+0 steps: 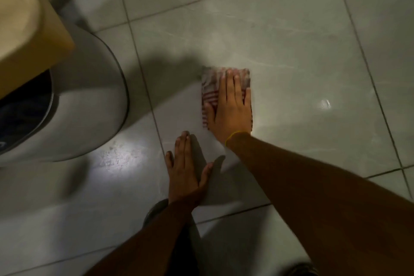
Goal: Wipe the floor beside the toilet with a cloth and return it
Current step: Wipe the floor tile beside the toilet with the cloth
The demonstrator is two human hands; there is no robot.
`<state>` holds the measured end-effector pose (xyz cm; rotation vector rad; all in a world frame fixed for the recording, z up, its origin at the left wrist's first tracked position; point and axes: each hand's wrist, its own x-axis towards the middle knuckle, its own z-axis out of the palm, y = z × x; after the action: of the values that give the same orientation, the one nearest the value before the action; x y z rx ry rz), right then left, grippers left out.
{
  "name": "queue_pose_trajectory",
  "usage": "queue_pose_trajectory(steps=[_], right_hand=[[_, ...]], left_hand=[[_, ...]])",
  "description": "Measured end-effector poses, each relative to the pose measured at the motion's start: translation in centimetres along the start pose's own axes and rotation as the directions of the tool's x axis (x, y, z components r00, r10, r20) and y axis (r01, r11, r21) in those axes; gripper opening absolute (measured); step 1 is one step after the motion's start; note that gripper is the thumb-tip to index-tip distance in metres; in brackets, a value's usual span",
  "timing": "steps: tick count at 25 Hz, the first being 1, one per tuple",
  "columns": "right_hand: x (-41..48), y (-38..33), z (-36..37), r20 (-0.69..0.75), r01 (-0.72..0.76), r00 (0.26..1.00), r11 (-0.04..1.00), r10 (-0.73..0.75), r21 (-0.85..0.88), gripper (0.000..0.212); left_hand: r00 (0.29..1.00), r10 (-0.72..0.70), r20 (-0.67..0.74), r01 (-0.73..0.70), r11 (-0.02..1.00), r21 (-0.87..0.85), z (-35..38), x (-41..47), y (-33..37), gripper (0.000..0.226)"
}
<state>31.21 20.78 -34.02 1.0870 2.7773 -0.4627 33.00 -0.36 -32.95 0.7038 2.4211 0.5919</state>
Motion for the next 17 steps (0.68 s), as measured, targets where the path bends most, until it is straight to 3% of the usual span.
queue_pose_trajectory(steps=[3, 7, 11, 15, 17], right_hand=[[0.7, 0.3, 0.0, -0.015, -0.012, 1.000, 0.999, 0.011, -0.033, 0.087], [-11.0, -0.1, 2.8, 0.006, 0.169, 0.986, 0.986, -0.169, 0.000, 0.090], [-20.2, -0.6, 4.9, 0.073, 0.258, 0.965, 0.963, -0.252, -0.082, 0.111], [-14.5, 1.0, 3.5, 0.002, 0.325, 0.945, 0.944, -0.326, 0.050, 0.093], [-9.1, 2.2, 2.4, -0.013, 0.283, 0.959, 0.958, -0.283, 0.041, 0.094]], left_hand=[[1.000, 0.004, -0.003, -0.004, 1.000, 0.009, 0.1, 0.1, -0.1, 0.101], [0.999, 0.034, -0.022, -0.034, 0.999, 0.017, 0.2, 0.1, -0.3, 0.094], [0.999, 0.032, -0.038, -0.034, 0.998, -0.045, 0.2, 0.0, -0.5, 0.097], [0.998, 0.028, -0.050, -0.029, 0.999, -0.023, 0.2, 0.1, -0.1, 0.099], [0.999, 0.021, -0.049, -0.022, 1.000, -0.010, 0.3, 0.0, -0.1, 0.100]])
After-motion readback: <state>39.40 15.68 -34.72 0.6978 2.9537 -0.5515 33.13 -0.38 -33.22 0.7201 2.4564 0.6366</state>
